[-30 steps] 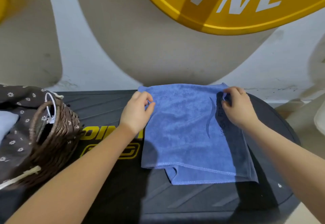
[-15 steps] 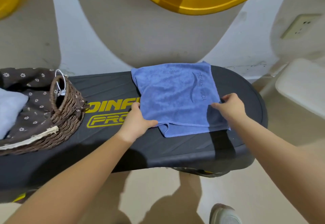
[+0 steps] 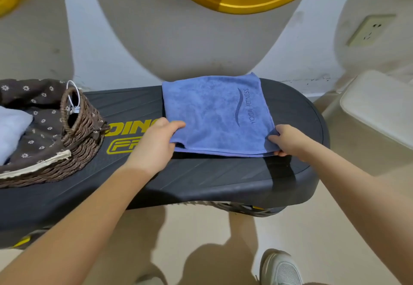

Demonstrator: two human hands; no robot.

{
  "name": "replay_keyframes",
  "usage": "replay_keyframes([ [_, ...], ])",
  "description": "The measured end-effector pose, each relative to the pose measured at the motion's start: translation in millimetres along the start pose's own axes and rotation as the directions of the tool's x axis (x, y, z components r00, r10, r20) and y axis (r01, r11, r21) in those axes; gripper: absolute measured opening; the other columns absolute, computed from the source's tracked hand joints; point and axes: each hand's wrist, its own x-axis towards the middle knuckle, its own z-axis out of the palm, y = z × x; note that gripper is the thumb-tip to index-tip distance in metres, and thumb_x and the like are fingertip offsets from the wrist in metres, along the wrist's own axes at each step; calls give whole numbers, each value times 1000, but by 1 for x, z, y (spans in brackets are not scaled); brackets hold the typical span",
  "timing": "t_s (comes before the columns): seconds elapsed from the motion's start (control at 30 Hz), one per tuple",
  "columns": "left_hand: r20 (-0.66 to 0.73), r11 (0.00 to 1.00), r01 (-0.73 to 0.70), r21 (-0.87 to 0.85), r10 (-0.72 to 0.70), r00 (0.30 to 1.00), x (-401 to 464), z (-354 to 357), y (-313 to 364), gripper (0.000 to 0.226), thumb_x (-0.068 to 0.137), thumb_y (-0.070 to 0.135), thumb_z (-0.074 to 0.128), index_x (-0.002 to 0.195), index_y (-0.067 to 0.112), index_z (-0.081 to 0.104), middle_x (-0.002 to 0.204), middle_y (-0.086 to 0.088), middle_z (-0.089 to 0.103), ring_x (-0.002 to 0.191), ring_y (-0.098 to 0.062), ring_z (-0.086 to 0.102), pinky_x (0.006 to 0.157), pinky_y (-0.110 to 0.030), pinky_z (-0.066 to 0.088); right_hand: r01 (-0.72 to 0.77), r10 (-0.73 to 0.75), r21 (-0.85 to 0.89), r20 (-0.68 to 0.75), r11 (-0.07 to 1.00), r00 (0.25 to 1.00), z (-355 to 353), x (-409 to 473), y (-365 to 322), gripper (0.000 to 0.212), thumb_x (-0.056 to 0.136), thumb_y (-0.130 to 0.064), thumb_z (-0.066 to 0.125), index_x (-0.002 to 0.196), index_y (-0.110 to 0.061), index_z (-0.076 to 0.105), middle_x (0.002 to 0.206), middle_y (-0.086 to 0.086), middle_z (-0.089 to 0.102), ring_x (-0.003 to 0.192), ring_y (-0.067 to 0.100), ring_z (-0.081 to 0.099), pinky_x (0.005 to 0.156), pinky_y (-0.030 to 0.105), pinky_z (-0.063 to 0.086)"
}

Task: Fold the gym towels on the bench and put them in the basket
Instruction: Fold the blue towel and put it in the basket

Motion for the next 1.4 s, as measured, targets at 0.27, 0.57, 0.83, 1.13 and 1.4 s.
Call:
replay_keyframes([
  [0.27, 192, 873, 109, 476, -224, 955, -23, 11, -19, 27, 90, 9, 46, 113, 19, 56, 116, -5, 44, 108, -26, 47, 78, -33, 39, -31, 29, -110, -14, 994, 999, -7, -3, 4, 24, 88, -23, 62, 70, -9, 53, 65, 10, 54, 54, 19, 50, 48, 24, 43],
  [0.57, 312, 869, -296, 396, 176, 934, -20, 31, -37, 34, 77, -6, 50, 99, 19, 52, 90, 6, 39, 91, -22, 41, 72, -25, 19, -49, 56, -207, 27, 977, 998, -19, -6, 13, 24, 84, -15, 59, 61, -5, 57, 60, 10, 59, 48, 15, 54, 46, 21, 32],
  [0.83, 381, 921, -293, 257, 182, 906, -21, 33, -50, 14, 80, 33, 41, 85, 20, 43, 77, 10, 35, 83, -16, 35, 69, -25, 27, 4, -16, -361, -31, 933, 999, -12, -5, 19, 36, 86, -36, 62, 66, -6, 63, 56, 4, 61, 49, 14, 56, 50, 23, 39],
  [1.13, 490, 923, -309, 230, 165, 856, -19, 28, -51, 13, 84, 15, 46, 90, 25, 40, 77, 14, 37, 82, -15, 38, 62, -25, 29, 9, 33, -415, 94, 910, 995, -11, -5, 11, 35, 77, -19, 62, 50, -8, 43, 51, 8, 38, 45, 20, 32, 44, 22, 23],
  [1.4, 714, 910, -297, 289, 2, 700, -26, 22, -38, 18, 76, 9, 45, 75, 26, 38, 68, 9, 40, 69, -13, 39, 60, -25, 31, -102, 410, -561, 458, 822, 789, -28, -11, 3, 35, 83, -26, 59, 53, -16, 45, 41, -5, 28, 34, 11, 23, 39, 16, 12],
])
